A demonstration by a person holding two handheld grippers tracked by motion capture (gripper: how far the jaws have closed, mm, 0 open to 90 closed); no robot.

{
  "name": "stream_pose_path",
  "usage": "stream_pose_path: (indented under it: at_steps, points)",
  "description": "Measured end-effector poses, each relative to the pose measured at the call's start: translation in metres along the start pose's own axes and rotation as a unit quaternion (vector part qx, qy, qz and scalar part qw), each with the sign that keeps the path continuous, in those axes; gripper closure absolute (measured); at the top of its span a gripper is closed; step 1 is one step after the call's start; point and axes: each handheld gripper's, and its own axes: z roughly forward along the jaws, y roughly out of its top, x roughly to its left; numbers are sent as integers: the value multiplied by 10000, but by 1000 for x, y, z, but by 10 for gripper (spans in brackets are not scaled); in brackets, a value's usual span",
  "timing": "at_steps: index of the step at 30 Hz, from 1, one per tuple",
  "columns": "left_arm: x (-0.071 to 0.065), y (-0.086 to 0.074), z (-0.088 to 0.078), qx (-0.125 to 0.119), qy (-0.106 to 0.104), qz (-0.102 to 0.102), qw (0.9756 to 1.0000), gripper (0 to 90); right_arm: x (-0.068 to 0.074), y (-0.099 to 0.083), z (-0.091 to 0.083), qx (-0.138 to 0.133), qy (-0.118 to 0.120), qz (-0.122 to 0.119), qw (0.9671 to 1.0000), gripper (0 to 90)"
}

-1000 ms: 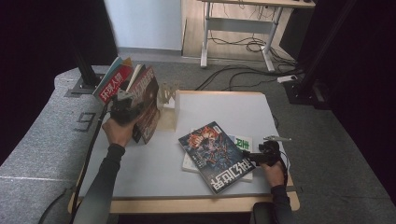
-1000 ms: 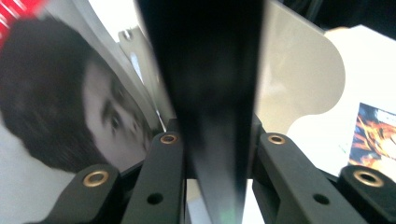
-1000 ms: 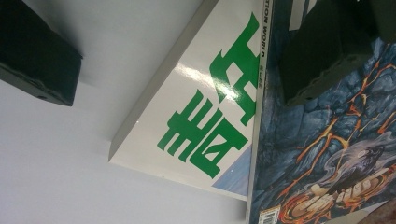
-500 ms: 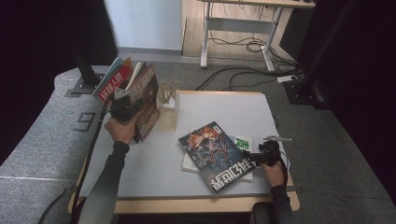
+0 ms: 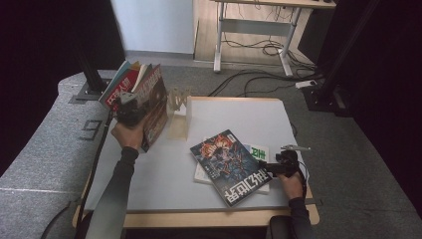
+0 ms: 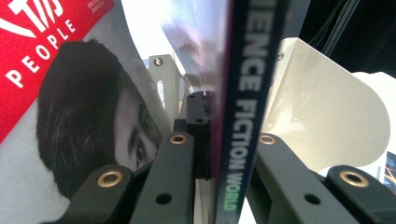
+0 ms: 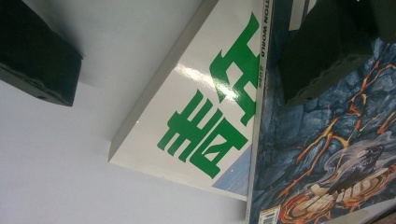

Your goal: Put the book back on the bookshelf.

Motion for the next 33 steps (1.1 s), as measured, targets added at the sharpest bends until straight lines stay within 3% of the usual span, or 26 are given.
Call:
stream_pose_path:
  at_steps: [3,7,15,20,25,28,33]
  points:
    - [3,-2,2,-31,-67,-119,9999,835,0,0,0,-1,0,-1,10000,0]
    - [0,-6,4,-1,-163,-121,9998,820,0,0,0,0,0,-1,10000,0]
    - [-5,-9,-4,131,21,142,9998,780,0,0,0,0,1,1,10000,0]
    - [-4,-15,-10,233,85,250,9994,699,0,0,0,1,3,0,10000,0]
    - [-4,-21,-12,239,-30,137,9996,675,0,0,0,-1,3,-5,10000,0]
    - [-4,-23,-12,265,-78,20,9996,734,0,0,0,2,1,-4,10000,0]
    - [-2,-21,-10,249,-331,-432,9982,834,0,0,0,0,4,-3,10000,0]
